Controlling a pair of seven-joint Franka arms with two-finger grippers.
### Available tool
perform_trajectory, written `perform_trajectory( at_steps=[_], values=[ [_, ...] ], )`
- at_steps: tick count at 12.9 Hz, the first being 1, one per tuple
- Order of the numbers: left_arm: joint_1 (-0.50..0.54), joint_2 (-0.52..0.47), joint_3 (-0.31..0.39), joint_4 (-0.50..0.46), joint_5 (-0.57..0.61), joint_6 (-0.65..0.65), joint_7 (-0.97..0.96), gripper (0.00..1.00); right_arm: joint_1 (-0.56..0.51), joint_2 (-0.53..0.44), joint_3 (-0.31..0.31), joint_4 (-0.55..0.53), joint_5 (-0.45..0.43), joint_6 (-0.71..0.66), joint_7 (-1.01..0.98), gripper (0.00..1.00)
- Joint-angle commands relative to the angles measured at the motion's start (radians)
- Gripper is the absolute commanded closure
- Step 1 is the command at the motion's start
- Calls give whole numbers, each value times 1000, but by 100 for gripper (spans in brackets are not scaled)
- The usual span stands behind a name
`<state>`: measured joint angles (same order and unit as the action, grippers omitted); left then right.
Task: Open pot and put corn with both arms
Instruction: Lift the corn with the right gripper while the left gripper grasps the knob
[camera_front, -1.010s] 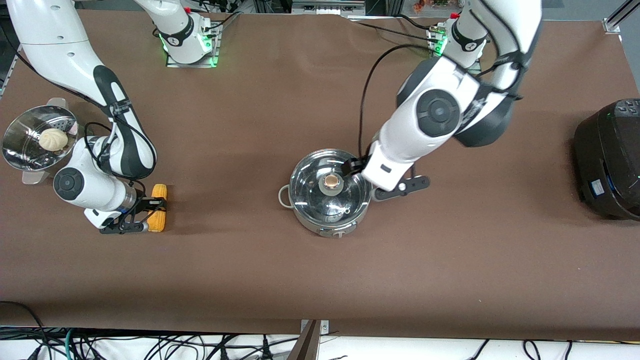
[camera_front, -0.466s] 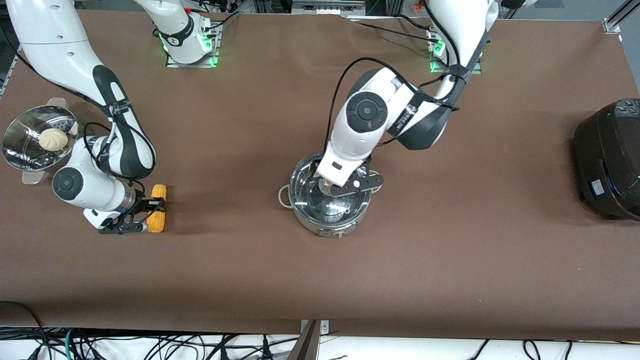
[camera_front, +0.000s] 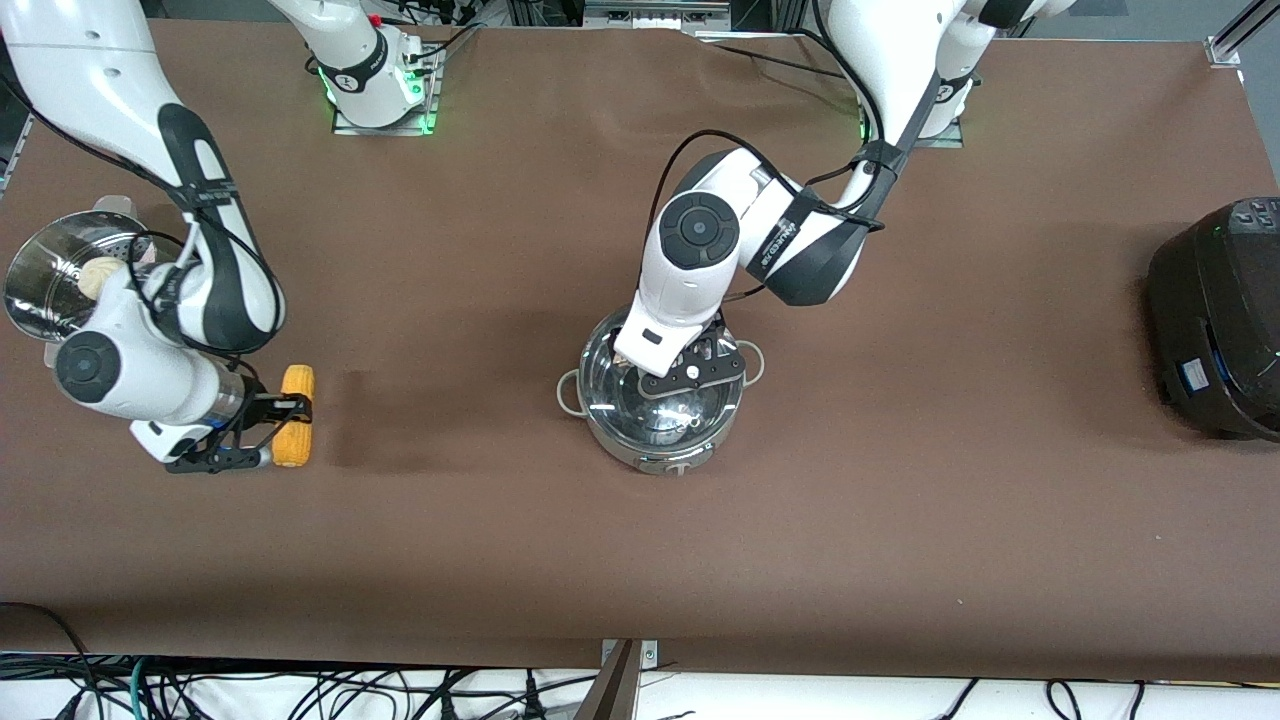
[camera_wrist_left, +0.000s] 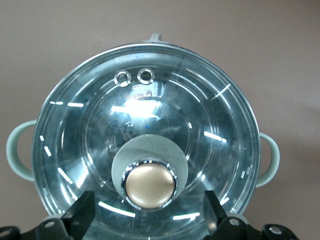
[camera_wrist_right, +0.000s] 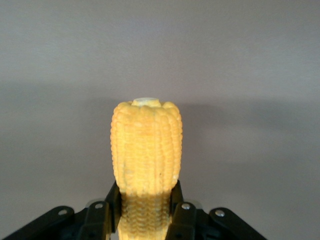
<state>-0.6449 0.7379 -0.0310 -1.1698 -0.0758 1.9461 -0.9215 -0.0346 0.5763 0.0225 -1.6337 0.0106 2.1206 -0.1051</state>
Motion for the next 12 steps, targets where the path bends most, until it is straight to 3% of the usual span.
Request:
perform_trajectory(
  at_steps=[1, 7, 12],
  values=[
    [-10, 31, 8, 39, 47, 7, -11, 5, -17, -10, 4, 124, 0, -166, -38, 97],
    [-9, 44, 8, 45, 45, 8, -7, 25, -25, -47, -1, 264, 0, -381, -44, 97],
    [-5, 44, 8, 50, 45, 8, -8, 52, -25, -76, -18, 373, 3, -553, -60, 97]
  ],
)
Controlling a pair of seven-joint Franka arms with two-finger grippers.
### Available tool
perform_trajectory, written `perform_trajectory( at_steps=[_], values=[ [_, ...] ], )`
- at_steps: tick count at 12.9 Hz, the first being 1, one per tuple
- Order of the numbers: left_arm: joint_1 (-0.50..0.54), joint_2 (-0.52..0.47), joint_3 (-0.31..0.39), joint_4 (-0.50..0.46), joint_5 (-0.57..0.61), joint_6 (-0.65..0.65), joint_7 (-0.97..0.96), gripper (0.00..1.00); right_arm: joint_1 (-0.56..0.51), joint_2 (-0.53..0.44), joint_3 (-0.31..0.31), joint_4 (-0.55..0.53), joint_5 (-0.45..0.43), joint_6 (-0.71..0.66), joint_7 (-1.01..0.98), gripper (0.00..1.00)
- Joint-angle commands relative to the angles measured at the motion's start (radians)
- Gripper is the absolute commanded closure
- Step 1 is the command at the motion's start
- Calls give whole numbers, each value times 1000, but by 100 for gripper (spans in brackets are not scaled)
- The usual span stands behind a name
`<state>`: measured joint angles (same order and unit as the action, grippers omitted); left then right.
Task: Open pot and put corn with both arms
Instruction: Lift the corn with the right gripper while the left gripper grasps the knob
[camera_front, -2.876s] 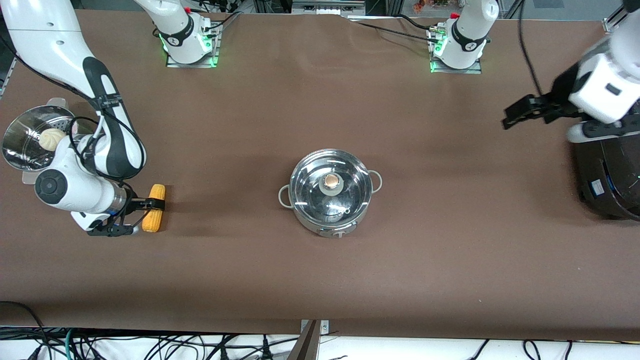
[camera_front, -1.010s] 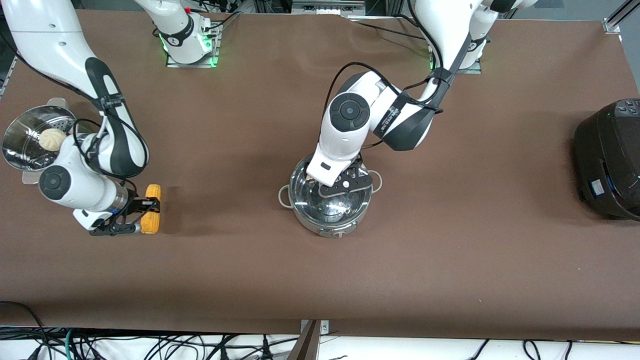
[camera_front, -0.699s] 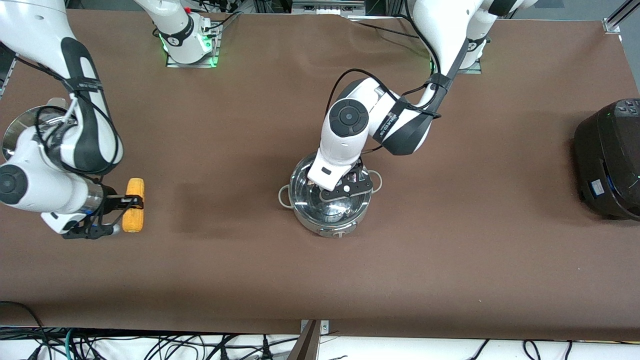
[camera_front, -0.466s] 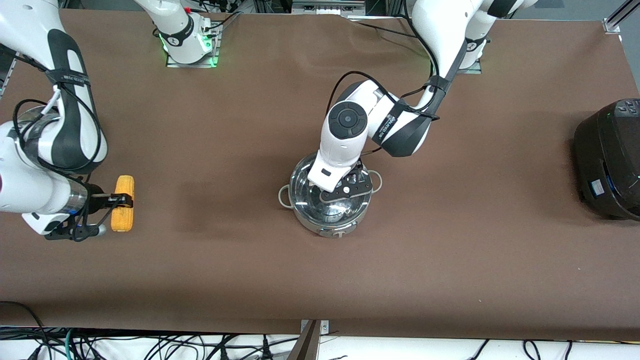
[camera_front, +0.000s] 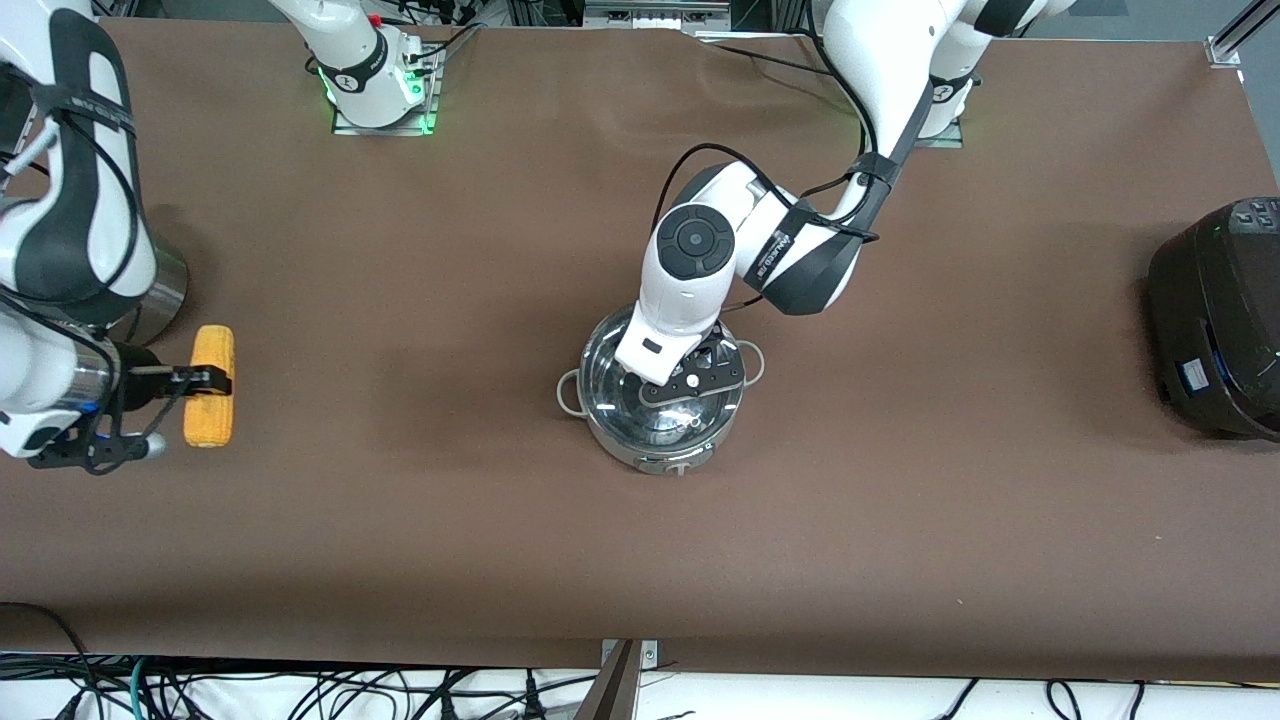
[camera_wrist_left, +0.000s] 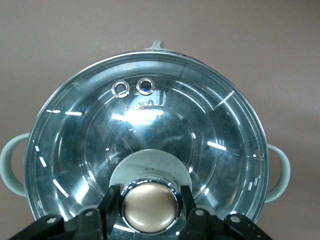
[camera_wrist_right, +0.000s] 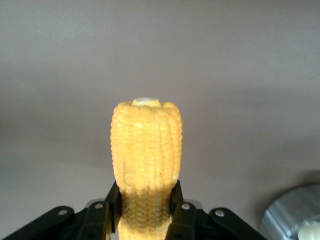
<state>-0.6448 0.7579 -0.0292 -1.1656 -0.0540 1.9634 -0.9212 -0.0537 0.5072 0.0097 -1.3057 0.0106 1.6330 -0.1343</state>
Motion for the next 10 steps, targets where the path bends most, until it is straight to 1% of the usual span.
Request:
perform_trajectory(
  at_steps=[1, 2, 4, 5, 6, 9, 10],
  values=[
    [-6, 24, 6, 46, 23, -9, -8, 55, -6, -22, -7, 65, 3, -87, -44, 97],
    [-6, 24, 6, 46, 23, -9, -8, 56, -6, -27, -11, 72, 2, -103, -51, 97],
    [-4, 24, 6, 46, 23, -9, -10, 64, -6, -58, -27, 77, 2, -122, -68, 97],
    [-1, 23, 6, 44, 23, -9, -10, 84, -6, -62, -27, 77, 2, -125, -80, 97],
    [-1, 23, 6, 44, 22, -9, -7, 100, -6, -62, -27, 77, 2, -130, -84, 97],
    [2, 5, 5, 44, 22, -27, -8, 100, 0, -62, -13, 80, 6, -130, -76, 98],
    [2, -20, 5, 44, 16, -50, -8, 100, 0, -62, -11, 92, 8, -130, -73, 98]
  ],
)
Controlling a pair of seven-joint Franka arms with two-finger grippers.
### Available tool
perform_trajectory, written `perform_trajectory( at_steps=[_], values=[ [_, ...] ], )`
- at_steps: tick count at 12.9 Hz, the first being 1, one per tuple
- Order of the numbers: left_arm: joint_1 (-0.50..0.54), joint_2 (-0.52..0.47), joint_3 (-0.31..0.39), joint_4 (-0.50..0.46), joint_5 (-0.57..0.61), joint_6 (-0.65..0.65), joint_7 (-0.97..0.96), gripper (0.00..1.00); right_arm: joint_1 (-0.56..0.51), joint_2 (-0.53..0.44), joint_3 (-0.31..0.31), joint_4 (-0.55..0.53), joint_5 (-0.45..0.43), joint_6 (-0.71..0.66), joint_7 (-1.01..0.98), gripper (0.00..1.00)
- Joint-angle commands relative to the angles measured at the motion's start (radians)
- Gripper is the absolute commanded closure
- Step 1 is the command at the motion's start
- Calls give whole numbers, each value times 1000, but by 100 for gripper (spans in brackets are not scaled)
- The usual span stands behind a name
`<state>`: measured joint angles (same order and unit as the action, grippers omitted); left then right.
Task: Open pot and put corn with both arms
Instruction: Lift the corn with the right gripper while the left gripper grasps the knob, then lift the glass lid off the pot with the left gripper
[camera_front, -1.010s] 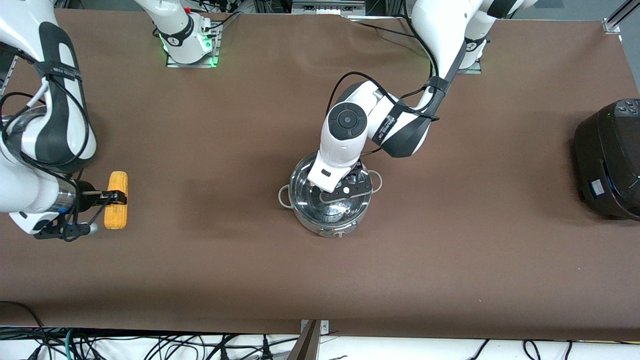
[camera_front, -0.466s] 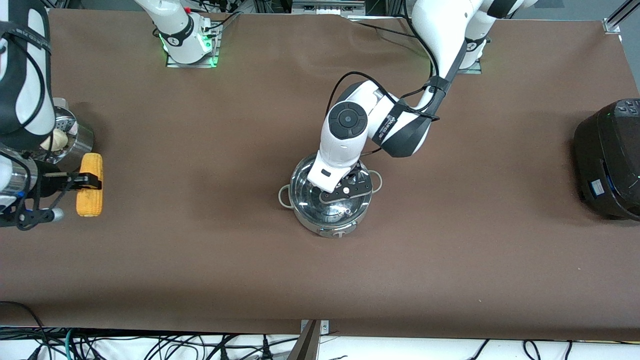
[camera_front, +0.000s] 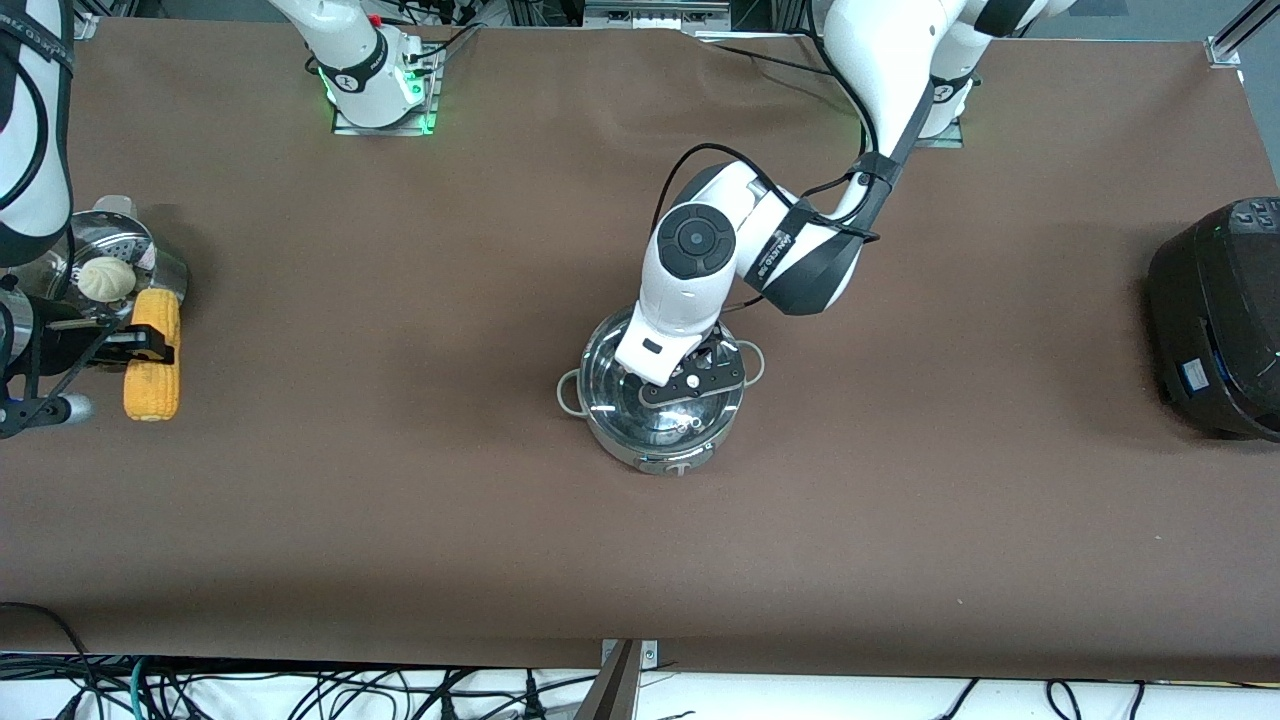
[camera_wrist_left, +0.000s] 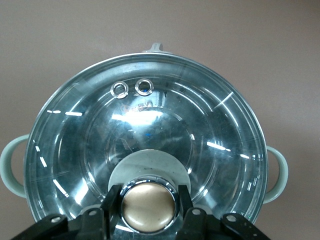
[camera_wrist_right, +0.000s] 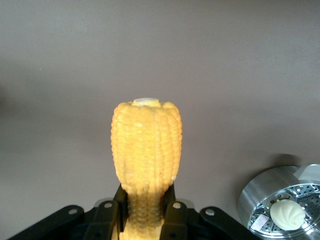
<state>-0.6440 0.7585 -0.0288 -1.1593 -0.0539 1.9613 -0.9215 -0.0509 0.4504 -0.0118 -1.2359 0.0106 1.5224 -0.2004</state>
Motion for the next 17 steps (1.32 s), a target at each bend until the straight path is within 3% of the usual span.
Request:
perform_trajectory(
  at_steps=[1, 5, 9, 13, 15, 17],
  values=[
    [3, -36, 4, 41, 13, -80, -8, 100, 0, -6, 13, 33, 11, -19, -7, 98],
    [49, -123, -5, 43, 8, -177, 33, 100, 54, -6, 16, 47, 19, -18, 45, 99],
    [167, -200, -3, -12, 8, -278, 283, 100, 265, 13, 15, 110, 17, 2, 299, 99],
    [372, -361, -3, -227, 8, -305, 646, 100, 411, 57, 21, 124, 28, 143, 462, 99],
    [484, -436, -3, -343, 8, -300, 827, 100, 454, 82, 21, 124, 116, 227, 544, 99],
    [590, -484, -3, -426, 8, -295, 973, 100, 508, 109, 21, 124, 140, 307, 607, 99]
  ],
)
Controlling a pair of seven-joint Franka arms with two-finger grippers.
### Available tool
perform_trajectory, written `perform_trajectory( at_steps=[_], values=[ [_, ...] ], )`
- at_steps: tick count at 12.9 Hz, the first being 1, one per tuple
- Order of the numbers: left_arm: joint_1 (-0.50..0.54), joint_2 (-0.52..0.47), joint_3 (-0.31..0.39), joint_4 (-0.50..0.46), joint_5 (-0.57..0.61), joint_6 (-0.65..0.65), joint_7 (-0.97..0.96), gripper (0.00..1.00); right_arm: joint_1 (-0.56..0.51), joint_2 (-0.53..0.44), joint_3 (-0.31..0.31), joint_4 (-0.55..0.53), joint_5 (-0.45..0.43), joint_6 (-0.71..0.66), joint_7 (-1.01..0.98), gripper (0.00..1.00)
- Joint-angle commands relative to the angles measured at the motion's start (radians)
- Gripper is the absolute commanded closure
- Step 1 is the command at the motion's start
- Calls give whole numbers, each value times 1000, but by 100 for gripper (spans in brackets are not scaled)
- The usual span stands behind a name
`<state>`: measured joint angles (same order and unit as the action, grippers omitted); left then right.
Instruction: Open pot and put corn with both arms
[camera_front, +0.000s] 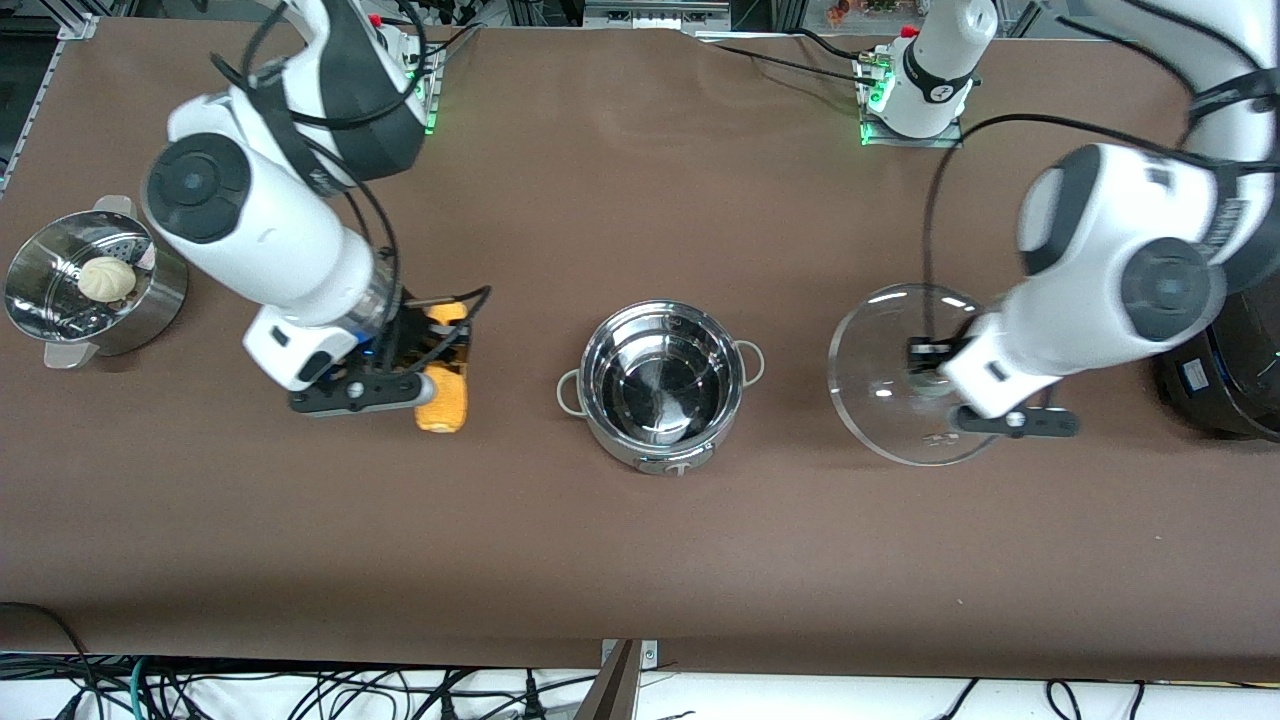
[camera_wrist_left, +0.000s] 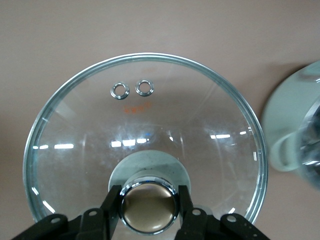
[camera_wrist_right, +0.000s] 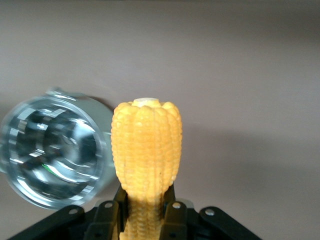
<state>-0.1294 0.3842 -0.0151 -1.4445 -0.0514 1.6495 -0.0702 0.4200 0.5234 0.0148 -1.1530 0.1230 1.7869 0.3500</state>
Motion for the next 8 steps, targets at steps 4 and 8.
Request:
perform_trajectory(
  at_steps=[4, 8],
  values=[
    [223, -154, -17, -391, 15, 244, 303, 100, 157, 111, -7, 42, 27, 191, 184, 99],
    [225, -128, -16, -545, 19, 478, 310, 100, 215, 196, -7, 42, 27, 322, 188, 99]
  ],
)
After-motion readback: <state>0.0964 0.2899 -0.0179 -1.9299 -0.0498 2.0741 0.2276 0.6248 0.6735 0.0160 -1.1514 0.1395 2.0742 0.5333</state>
